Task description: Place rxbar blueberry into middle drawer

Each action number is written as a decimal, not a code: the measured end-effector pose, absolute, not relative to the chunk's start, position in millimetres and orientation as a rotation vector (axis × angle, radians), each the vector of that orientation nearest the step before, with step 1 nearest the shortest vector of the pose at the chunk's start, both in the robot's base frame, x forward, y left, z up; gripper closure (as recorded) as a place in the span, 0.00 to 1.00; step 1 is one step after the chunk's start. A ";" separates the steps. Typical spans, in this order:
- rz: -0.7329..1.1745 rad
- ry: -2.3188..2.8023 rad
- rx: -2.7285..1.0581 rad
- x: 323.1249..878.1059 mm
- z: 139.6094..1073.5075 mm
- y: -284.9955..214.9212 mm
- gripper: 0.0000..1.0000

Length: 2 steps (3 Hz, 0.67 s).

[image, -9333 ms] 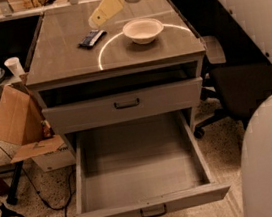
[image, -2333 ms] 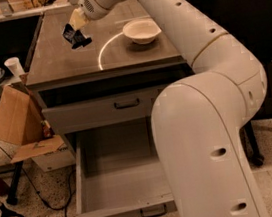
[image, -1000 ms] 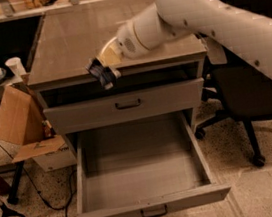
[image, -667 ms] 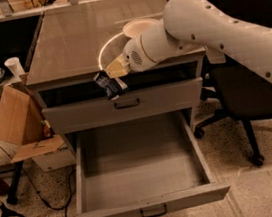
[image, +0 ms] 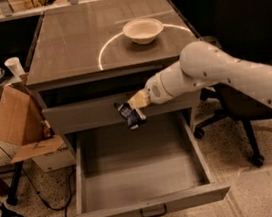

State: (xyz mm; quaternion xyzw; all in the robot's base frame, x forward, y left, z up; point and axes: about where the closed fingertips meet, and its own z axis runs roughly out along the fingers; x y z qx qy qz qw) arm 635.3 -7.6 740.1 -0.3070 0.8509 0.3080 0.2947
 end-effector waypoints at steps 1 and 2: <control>0.894 2.350 -0.745 627.8 680.3 -23.7 1.00; 0.959 2.420 -0.683 625.3 629.0 -30.2 1.00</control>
Offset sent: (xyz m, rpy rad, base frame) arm -0.0115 -0.0354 -0.1697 0.0651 0.3027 -0.0856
